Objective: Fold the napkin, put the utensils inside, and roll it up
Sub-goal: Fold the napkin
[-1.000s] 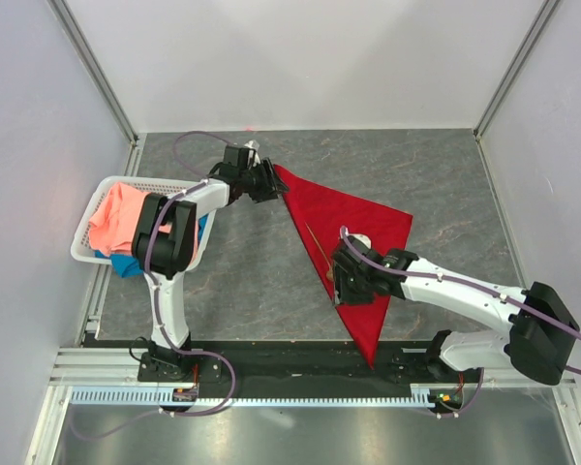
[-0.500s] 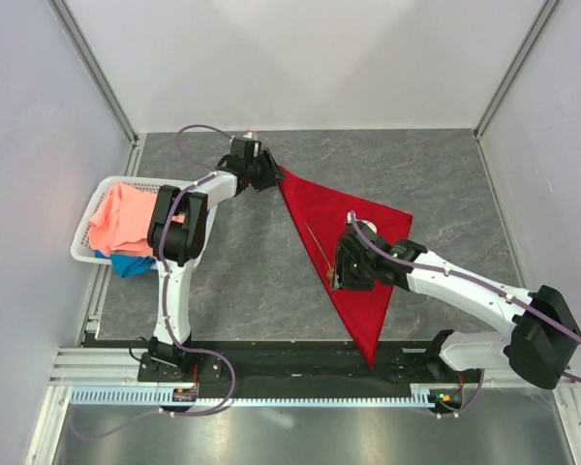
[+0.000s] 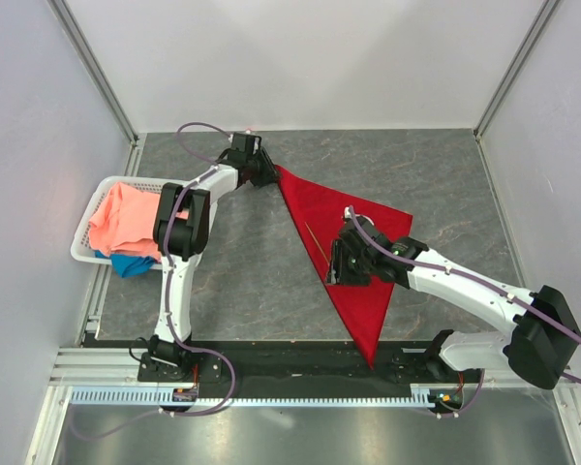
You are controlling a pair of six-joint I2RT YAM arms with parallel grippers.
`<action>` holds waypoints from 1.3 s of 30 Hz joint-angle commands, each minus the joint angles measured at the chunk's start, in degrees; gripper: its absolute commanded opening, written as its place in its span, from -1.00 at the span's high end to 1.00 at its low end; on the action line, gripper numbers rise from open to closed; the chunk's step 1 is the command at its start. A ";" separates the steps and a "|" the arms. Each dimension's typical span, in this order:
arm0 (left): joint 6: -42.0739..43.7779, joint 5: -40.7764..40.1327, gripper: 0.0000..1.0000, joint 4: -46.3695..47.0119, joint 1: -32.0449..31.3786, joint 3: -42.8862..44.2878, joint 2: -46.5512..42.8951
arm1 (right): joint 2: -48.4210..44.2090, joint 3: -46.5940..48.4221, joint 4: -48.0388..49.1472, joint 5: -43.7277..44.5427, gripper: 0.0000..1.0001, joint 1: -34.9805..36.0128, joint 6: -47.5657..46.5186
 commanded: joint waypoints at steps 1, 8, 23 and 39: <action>-1.24 -0.67 0.24 -3.32 0.08 4.06 2.17 | -0.07 2.32 1.63 -0.32 -0.04 -0.25 -0.52; -0.45 0.21 0.36 -5.70 0.17 6.87 3.84 | -0.77 2.76 1.80 -0.32 -0.05 -0.34 -0.60; 0.17 3.46 0.39 -6.85 0.96 8.28 5.51 | -4.90 1.80 1.89 0.91 -0.06 -0.34 -0.16; 1.84 7.14 0.96 -2.47 1.13 5.66 4.02 | -8.24 0.39 0.05 5.92 -0.08 -1.30 -0.08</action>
